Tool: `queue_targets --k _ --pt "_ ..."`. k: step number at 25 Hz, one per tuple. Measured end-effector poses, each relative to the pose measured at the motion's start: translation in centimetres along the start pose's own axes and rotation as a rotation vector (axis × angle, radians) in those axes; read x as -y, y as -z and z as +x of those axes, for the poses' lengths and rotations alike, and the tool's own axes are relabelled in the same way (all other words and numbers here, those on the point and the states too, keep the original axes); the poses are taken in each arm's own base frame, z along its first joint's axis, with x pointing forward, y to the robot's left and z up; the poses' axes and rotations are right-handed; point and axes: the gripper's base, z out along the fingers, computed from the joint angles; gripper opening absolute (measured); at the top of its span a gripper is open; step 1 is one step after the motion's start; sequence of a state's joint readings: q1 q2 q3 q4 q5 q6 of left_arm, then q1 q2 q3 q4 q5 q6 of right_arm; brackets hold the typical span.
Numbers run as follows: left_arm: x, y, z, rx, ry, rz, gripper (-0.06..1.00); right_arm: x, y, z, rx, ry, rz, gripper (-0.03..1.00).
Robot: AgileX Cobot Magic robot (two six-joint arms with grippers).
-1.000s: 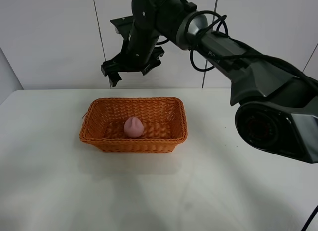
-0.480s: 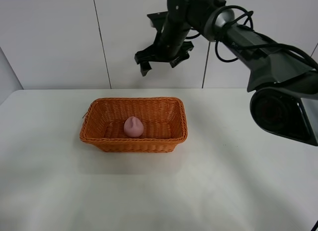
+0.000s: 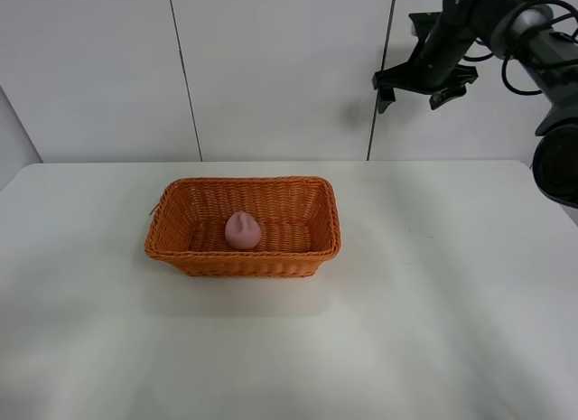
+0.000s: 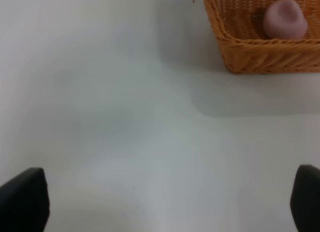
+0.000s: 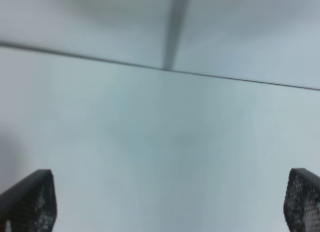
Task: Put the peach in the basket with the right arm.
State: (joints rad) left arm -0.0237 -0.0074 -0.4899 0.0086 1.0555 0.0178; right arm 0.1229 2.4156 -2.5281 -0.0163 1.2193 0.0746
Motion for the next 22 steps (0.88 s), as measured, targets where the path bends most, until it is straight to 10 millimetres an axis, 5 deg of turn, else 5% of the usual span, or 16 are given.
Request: queue_targets --k 9,17,22 --pt "0.0 0.0 0.0 0.000 0.000 0.000 0.99 5.6 0.1 -0.1 0.002 -0.091 0.055 0.70" --pt "0.0 0.0 0.0 0.000 0.000 0.000 0.99 5.8 0.3 1.0 -0.056 -0.097 0.037 0.70" --pt "0.0 0.0 0.0 0.000 0.000 0.000 0.99 5.6 3.1 4.0 -0.166 -0.070 0.036 0.70"
